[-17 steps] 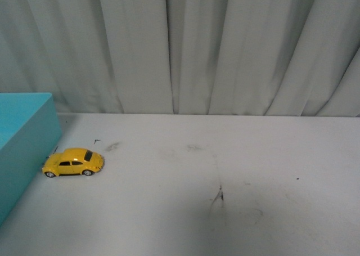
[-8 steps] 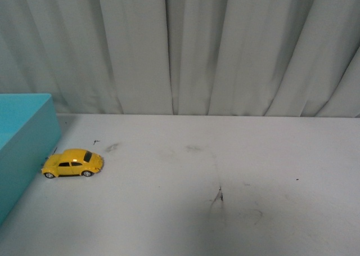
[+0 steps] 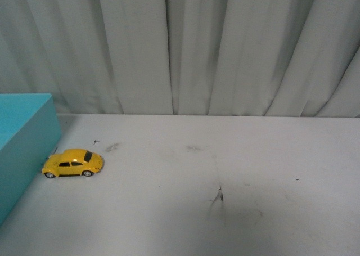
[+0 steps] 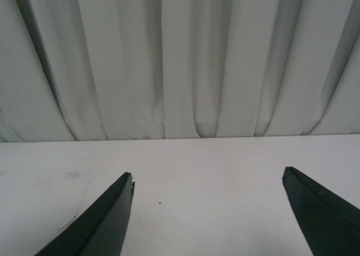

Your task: Wind up and store yellow beetle toy

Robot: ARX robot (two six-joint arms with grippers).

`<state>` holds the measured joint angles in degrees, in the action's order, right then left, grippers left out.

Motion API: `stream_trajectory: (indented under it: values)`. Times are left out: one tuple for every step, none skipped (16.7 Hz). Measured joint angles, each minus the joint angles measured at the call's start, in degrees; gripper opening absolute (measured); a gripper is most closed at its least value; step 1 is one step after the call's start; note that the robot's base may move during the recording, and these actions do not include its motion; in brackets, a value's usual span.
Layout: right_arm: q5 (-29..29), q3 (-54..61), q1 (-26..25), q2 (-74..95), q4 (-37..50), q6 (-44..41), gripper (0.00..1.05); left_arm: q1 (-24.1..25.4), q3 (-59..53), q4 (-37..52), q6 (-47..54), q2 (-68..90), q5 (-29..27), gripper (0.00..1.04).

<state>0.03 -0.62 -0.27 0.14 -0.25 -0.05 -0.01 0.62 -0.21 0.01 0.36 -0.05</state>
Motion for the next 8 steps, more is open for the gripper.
stream_trajectory:
  values:
    - [0.0, 0.0, 0.0, 0.0, 0.0, 0.0, 0.94, 0.0, 0.0, 0.0, 0.0, 0.0, 0.0, 0.98]
    - [0.0, 0.0, 0.0, 0.0, 0.0, 0.0, 1.00, -0.8, 1.9, -6.6, -3.3, 1.5, -3.6, 0.98]
    - [0.0, 0.0, 0.0, 0.0, 0.0, 0.0, 0.98, 0.5, 5.8, -12.3, -8.9, 9.2, -8.0, 0.98]
    - [0.0, 0.0, 0.0, 0.0, 0.1, 0.0, 0.98, 7.4, 9.3, -8.3, -17.0, 19.3, -7.4, 0.98]
    - [0.0, 0.0, 0.0, 0.0, 0.0, 0.0, 0.98, 13.5, 13.0, -1.9, -21.3, 27.2, -5.6, 0.98]
    - [0.0, 0.0, 0.0, 0.0, 0.0, 0.0, 0.98, 15.6, 15.7, 2.8, -22.2, 32.4, -3.7, 0.98]
    - [0.0, 0.0, 0.0, 0.0, 0.0, 0.0, 0.98, 16.9, 19.3, 8.4, -22.2, 39.5, -1.7, 0.98]
    - [0.0, 0.0, 0.0, 0.0, 0.0, 0.0, 0.98, 17.0, 23.6, 13.7, -21.6, 48.5, -0.9, 0.98]
